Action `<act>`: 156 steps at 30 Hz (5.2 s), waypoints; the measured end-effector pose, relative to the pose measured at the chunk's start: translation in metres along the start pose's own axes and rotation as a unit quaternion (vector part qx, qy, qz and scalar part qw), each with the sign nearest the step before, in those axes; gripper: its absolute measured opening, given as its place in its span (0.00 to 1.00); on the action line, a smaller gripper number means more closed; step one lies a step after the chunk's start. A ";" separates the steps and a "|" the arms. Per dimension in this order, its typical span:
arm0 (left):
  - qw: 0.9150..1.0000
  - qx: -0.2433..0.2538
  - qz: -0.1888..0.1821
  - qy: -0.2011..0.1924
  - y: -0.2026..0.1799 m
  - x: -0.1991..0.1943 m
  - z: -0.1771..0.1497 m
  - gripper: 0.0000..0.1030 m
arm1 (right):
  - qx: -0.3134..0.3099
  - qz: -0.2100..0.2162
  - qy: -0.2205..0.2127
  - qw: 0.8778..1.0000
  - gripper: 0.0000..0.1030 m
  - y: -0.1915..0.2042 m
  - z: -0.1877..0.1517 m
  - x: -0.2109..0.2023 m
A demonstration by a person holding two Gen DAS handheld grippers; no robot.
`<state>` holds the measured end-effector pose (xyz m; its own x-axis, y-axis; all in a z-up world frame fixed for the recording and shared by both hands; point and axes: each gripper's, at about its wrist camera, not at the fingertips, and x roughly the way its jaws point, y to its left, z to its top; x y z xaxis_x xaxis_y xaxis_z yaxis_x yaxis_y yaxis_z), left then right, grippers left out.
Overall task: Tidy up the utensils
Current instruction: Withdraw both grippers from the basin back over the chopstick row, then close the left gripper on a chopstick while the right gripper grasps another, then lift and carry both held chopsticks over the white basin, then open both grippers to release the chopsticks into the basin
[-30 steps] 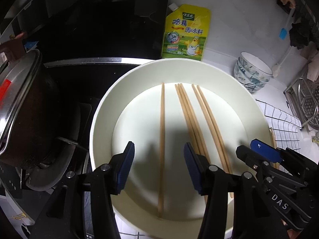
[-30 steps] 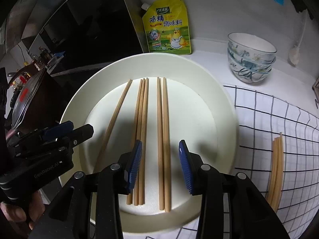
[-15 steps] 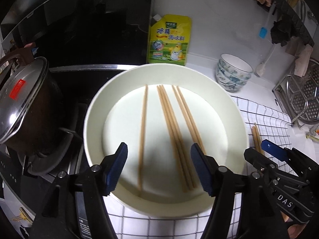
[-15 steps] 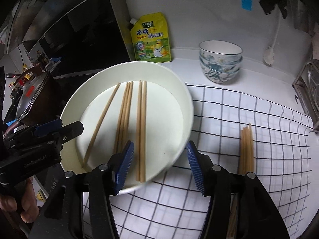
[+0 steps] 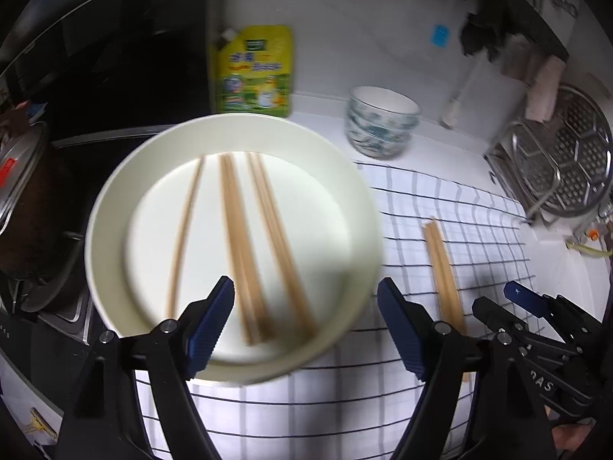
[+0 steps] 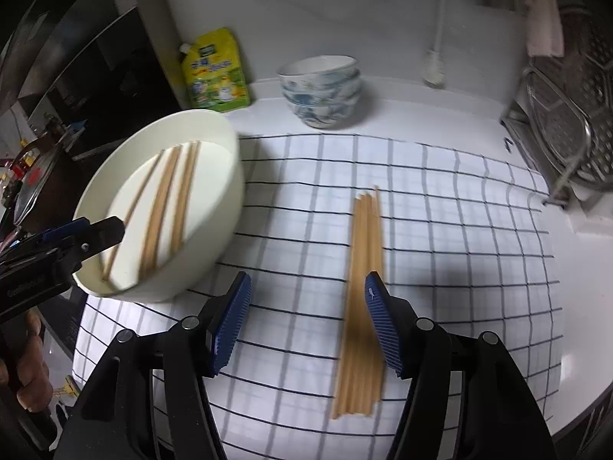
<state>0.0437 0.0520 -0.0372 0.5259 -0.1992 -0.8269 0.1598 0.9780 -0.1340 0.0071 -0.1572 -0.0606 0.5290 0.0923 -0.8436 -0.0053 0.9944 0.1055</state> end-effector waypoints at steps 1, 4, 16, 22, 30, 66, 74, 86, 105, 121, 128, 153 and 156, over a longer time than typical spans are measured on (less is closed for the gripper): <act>1.000 0.004 -0.004 0.001 -0.008 0.001 -0.002 0.74 | 0.004 -0.003 0.002 1.000 0.58 -0.008 -0.003 0.000; 1.000 0.014 -0.012 0.004 -0.030 0.005 -0.008 0.76 | 0.015 -0.012 0.008 1.000 0.58 -0.032 -0.012 0.002; 0.999 0.047 -0.014 0.013 -0.093 0.025 -0.025 0.78 | 0.009 -0.020 0.042 0.999 0.58 -0.083 -0.037 0.039; 0.998 0.046 -0.009 0.031 -0.104 0.043 -0.035 0.78 | -0.011 -0.018 0.050 0.999 0.58 -0.085 -0.042 0.058; 0.998 0.047 0.004 0.042 -0.112 0.058 -0.048 0.78 | -0.032 -0.015 0.049 0.998 0.58 -0.082 -0.043 0.075; 0.996 0.051 0.018 0.076 -0.138 0.118 -0.072 0.79 | -0.017 -0.034 0.031 0.999 0.58 -0.138 -0.049 0.072; 0.995 0.060 0.033 0.076 -0.141 0.124 -0.074 0.84 | -0.020 -0.027 0.027 0.999 0.58 -0.136 -0.046 0.071; 0.992 0.059 0.083 0.070 -0.132 0.123 -0.072 0.84 | -0.041 -0.020 0.030 0.999 0.58 -0.130 -0.043 0.076; 0.995 0.068 0.042 0.055 -0.151 0.129 -0.057 0.27 | -0.103 -0.003 0.020 0.994 0.24 -0.104 -0.027 0.096; 0.997 0.049 -0.005 0.060 -0.142 0.091 -0.034 0.07 | -0.023 0.023 0.003 0.999 0.06 -0.116 -0.018 0.047; 0.998 0.049 -0.025 0.003 -0.116 0.033 0.000 0.07 | -0.025 0.031 -0.047 0.998 0.06 -0.080 0.012 0.007; 0.998 0.005 0.054 0.009 0.096 0.052 0.048 0.07 | -0.061 0.123 0.027 0.990 0.06 0.151 0.087 0.110; 0.998 0.008 0.053 0.021 0.100 0.064 0.047 0.07 | -0.053 0.118 0.040 0.991 0.06 0.154 0.085 0.123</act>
<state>0.1327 0.1344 -0.0775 0.5059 -0.0918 -0.8577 0.1195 0.9922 -0.0357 0.1432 0.0027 -0.1036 0.4329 0.3230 -0.8416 -0.2127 0.9439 0.2528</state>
